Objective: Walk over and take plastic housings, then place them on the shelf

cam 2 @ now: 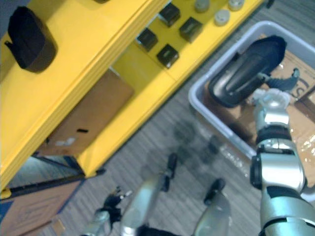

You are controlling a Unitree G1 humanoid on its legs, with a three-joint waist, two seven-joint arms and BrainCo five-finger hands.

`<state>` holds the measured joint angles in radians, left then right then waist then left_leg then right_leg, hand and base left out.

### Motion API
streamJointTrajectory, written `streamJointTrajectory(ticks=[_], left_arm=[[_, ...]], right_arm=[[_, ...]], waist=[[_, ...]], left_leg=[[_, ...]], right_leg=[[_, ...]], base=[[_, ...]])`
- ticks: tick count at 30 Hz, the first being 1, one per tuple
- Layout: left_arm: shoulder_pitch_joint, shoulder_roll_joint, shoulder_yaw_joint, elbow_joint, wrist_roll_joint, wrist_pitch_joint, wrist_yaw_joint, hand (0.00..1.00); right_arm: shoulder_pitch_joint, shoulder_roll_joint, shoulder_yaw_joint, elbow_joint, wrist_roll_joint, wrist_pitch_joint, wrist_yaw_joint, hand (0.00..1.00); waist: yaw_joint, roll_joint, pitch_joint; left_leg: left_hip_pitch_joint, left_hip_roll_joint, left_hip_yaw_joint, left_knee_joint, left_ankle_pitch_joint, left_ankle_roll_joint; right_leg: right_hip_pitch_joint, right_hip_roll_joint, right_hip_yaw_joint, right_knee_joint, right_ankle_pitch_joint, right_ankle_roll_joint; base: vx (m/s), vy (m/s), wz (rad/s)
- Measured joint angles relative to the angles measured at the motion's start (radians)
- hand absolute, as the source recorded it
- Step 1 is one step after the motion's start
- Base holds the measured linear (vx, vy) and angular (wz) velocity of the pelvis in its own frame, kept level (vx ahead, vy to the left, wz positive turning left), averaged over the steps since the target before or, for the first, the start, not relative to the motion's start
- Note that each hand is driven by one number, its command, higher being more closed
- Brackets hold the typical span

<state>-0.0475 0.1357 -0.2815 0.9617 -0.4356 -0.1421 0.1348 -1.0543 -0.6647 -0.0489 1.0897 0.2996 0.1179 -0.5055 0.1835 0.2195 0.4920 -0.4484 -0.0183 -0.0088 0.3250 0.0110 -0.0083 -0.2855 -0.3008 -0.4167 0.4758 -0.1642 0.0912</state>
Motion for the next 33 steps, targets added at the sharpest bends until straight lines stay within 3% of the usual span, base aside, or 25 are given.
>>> streamJointTrajectory(ticks=[4, 6, 11, 12, 15, 17, 21, 27, 30, 33], left_arm=[[-0.002, -0.007, -0.020, 0.000, 0.000, 0.011, -0.012, 0.00], [-0.002, -0.010, -0.045, 0.001, -0.005, 0.012, -0.017, 0.00], [-0.002, -0.012, -0.047, 0.001, -0.028, 0.013, -0.028, 0.00], [-0.002, -0.012, -0.048, 0.002, -0.028, 0.013, -0.028, 0.00], [-0.004, -0.012, -0.051, 0.002, -0.033, 0.009, -0.030, 0.00], [-0.004, -0.012, -0.053, 0.001, -0.039, 0.009, -0.031, 0.00], [-0.008, -0.012, -0.056, -0.004, -0.039, 0.013, -0.031, 0.00], [-0.010, -0.012, -0.055, -0.031, -0.039, 0.025, -0.032, 0.00], [-0.010, -0.007, -0.053, -0.061, -0.068, 0.046, -0.039, 0.00], [-0.010, -0.001, -0.047, -0.095, -0.079, 0.055, -0.044, 0.00]], right_arm=[[-0.008, -0.033, 0.014, 0.028, 0.000, 0.010, -0.001, 0.00], [-0.013, -0.045, 0.015, 0.030, 0.000, 0.052, -0.001, 0.00], [-0.027, -0.053, 0.014, 0.034, 0.006, 0.179, -0.011, 0.00], [-0.028, -0.055, 0.014, 0.034, 0.005, 0.187, -0.010, 1.00], [-0.033, -0.072, 0.014, 0.038, 0.000, 0.229, 0.000, 1.00], [-0.032, -0.091, 0.012, 0.045, -0.027, 0.280, 0.022, 1.00], [-0.033, -0.104, 0.011, 0.060, -0.197, 0.391, 0.099, 1.00], [-0.048, -0.130, -0.013, 0.061, -0.416, 0.484, 0.169, 1.00], [-0.039, -0.129, -0.022, 0.066, -0.536, 0.487, 0.220, 1.00], [0.000, -0.119, -0.058, 0.086, -0.560, 0.477, 0.225, 1.00]], waist=[[0.014, 0.024, -0.017], [0.023, 0.045, -0.032], [0.028, 0.048, -0.034], [0.029, 0.049, -0.035], [0.040, 0.050, -0.035], [0.050, 0.050, -0.035], [0.050, 0.054, -0.039], [0.055, 0.063, -0.046], [0.051, 0.063, -0.045], [0.051, 0.055, -0.040]], left_leg=[[-0.015, -0.012, -0.008, 0.009, -0.002, 0.003], [-0.027, -0.012, -0.011, 0.021, -0.005, 0.004], [-0.032, -0.011, -0.011, 0.036, -0.014, 0.004], [-0.032, -0.011, -0.012, 0.036, -0.015, 0.004], [-0.032, -0.012, -0.013, 0.037, -0.017, 0.004], [-0.032, -0.012, -0.014, 0.044, -0.023, 0.003], [-0.037, -0.018, -0.027, 0.067, -0.042, 0.002], [-0.042, -0.028, -0.042, 0.069, -0.042, 0.000], [-0.042, -0.025, -0.045, 0.075, -0.042, 0.000], [-0.043, -0.015, -0.043, 0.106, -0.046, 0.002]], right_leg=[[-0.013, -0.017, -0.007, 0.016, -0.014, 0.004], [-0.016, -0.016, -0.013, 0.016, -0.015, 0.004], [-0.016, -0.016, -0.013, 0.022, -0.017, 0.005], [-0.015, -0.016, -0.014, 0.021, -0.017, 0.005], [-0.012, -0.017, -0.018, 0.022, -0.021, 0.006], [-0.011, -0.019, -0.019, 0.029, -0.031, 0.007], [-0.006, -0.028, -0.026, 0.053, -0.051, 0.010], [0.008, -0.033, -0.056, 0.054, -0.063, 0.015], [0.026, -0.029, -0.075, 0.049, -0.062, 0.016], [0.058, -0.013, -0.089, 0.030, -0.062, 0.015]], base=[[-0.02, 0.026, 0.11], [0.00, 0.027, 0.04], [0.00, 0.004, 0.01], [0.00, 0.000, 0.00], [0.00, 0.012, 0.02], [0.00, 0.007, 0.02], [0.01, 0.002, 0.05], [0.04, -0.003, 0.15], [0.05, -0.014, 0.10], [0.02, -0.014, 0.11]])
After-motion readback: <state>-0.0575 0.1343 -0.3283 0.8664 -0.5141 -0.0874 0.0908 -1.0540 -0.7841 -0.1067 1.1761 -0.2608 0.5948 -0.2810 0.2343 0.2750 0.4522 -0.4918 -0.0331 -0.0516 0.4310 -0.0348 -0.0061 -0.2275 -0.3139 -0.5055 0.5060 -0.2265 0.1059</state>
